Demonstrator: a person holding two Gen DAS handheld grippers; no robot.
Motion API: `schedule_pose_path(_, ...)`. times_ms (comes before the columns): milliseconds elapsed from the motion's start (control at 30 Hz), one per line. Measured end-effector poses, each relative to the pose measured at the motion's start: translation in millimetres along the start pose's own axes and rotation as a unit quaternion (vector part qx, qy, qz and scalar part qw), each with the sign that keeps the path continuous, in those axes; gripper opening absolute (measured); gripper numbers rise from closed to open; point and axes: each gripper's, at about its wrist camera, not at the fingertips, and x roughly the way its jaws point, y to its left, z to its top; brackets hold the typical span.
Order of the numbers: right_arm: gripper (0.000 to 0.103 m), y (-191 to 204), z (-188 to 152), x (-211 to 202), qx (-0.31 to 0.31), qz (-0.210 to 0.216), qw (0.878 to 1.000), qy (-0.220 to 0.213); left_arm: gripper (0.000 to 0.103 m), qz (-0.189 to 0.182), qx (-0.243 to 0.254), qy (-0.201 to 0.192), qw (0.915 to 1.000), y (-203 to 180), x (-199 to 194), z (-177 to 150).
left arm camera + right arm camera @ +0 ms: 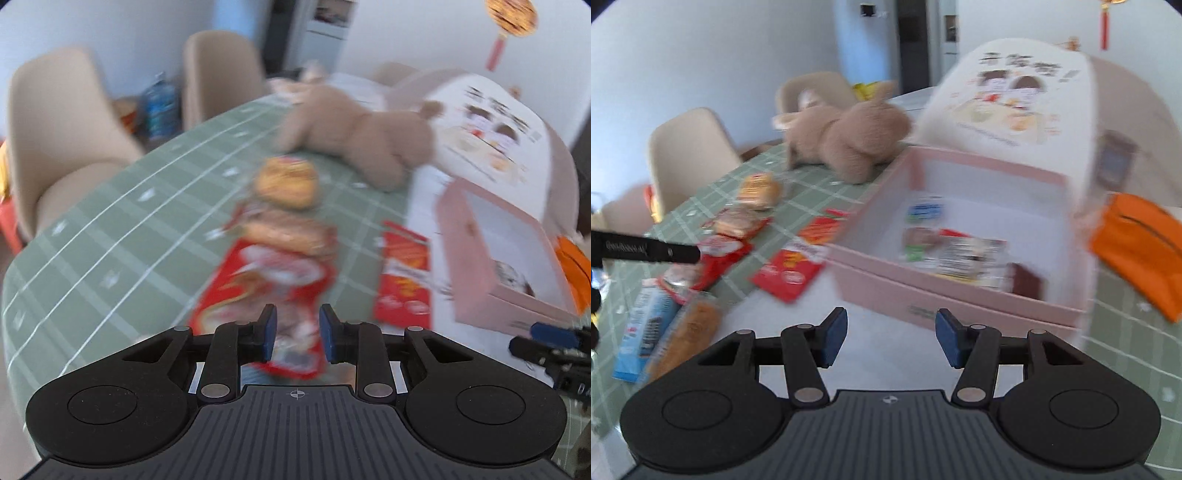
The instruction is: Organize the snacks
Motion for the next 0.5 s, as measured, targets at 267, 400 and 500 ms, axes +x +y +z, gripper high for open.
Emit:
schedule_pose_path(267, 0.065, 86.6, 14.6, 42.9, -0.045, 0.084, 0.995, 0.028, 0.028, 0.014, -0.037, 0.000, 0.9992, 37.5, -11.3, -15.7)
schedule_pose_path(400, 0.067, 118.4, 26.9, 65.2, -0.061, 0.087, 0.994, 0.018, 0.028, 0.020, -0.057, -0.008, 0.9982, 48.3, -22.8, -18.8)
schedule_pose_path(500, 0.074, 133.2, 45.3, 86.8, -0.034, 0.096, 0.994, 0.031, 0.028, 0.019, -0.063, -0.011, 0.9978, 52.5, -31.7, -22.5)
